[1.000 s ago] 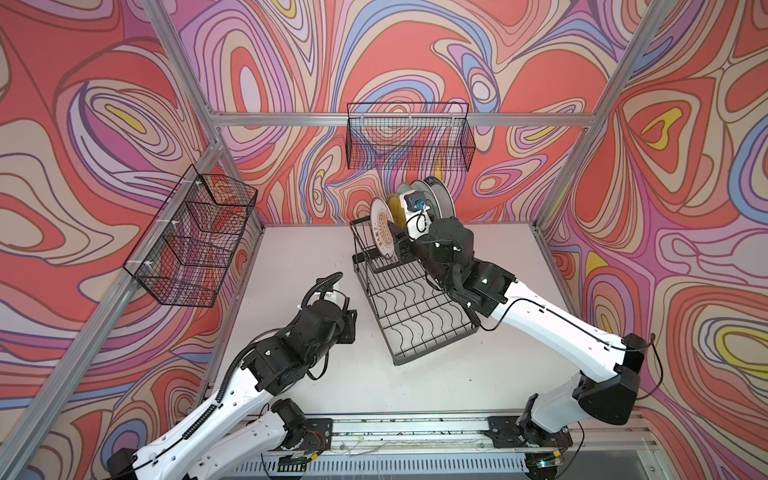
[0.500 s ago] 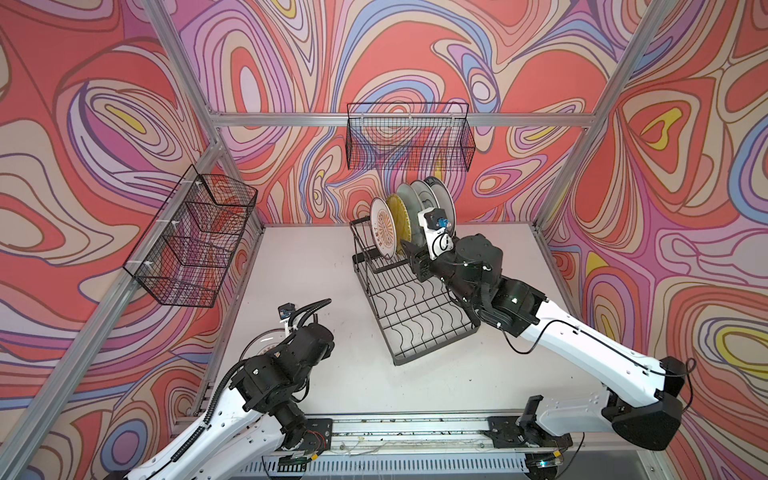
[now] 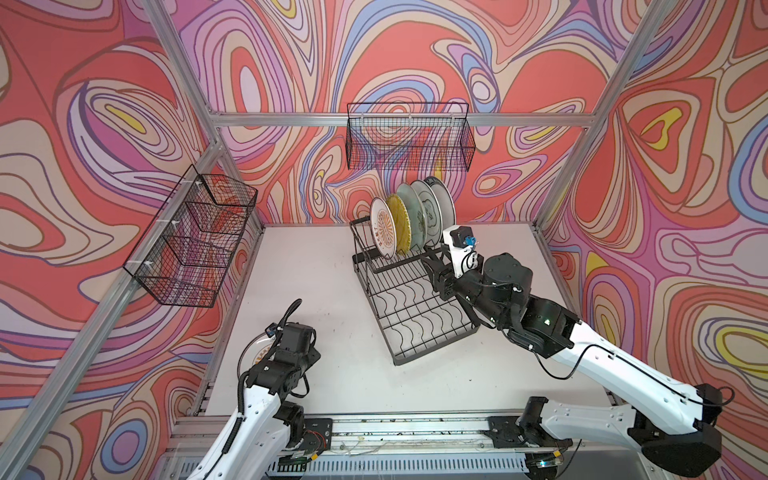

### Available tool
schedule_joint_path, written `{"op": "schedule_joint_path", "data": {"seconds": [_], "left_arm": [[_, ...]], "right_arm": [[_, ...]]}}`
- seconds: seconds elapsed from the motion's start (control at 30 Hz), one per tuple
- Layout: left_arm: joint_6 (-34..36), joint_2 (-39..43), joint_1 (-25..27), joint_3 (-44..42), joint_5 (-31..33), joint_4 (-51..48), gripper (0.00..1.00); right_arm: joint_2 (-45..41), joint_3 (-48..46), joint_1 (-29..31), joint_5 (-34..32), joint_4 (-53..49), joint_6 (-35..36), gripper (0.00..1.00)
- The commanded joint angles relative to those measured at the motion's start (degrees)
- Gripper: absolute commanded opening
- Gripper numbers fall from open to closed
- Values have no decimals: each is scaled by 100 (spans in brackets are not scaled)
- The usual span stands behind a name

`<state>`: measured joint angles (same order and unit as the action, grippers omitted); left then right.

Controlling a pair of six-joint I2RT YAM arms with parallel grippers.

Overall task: Load the plates into the dish rack
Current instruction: 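Move the left gripper to the flat sunburst plate's rim while the right arm withdraws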

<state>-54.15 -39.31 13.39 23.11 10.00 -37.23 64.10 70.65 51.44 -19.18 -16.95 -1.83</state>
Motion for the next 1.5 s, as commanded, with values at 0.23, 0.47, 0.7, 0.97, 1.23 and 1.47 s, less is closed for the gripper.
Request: {"op": "schedule_joint_path", "data": {"seconds": [0.23, 0.47, 0.7, 0.97, 1.23, 1.47], "left_arm": [[306, -448, -157, -50, -195, 710, 51], [404, -614, -281, -174, -144, 928, 51], [545, -1026, -488, -234, -319, 1397, 51], [734, -1575, -913, -116, -462, 1826, 51], [928, -2022, -1040, -31, -749, 2159, 51], [1220, -2271, -1040, 120, -1169, 2387, 50]], "right_arm": [[-261, -337, 13, -123, -239, -116, 58], [-327, -402, 14, -154, -224, -92, 58], [-465, -464, 9, -209, -247, -113, 58], [-528, -500, 13, -428, -334, -121, 59], [-597, -517, 11, -670, -387, -119, 59], [-622, -520, 7, -754, -414, -121, 59]]}}
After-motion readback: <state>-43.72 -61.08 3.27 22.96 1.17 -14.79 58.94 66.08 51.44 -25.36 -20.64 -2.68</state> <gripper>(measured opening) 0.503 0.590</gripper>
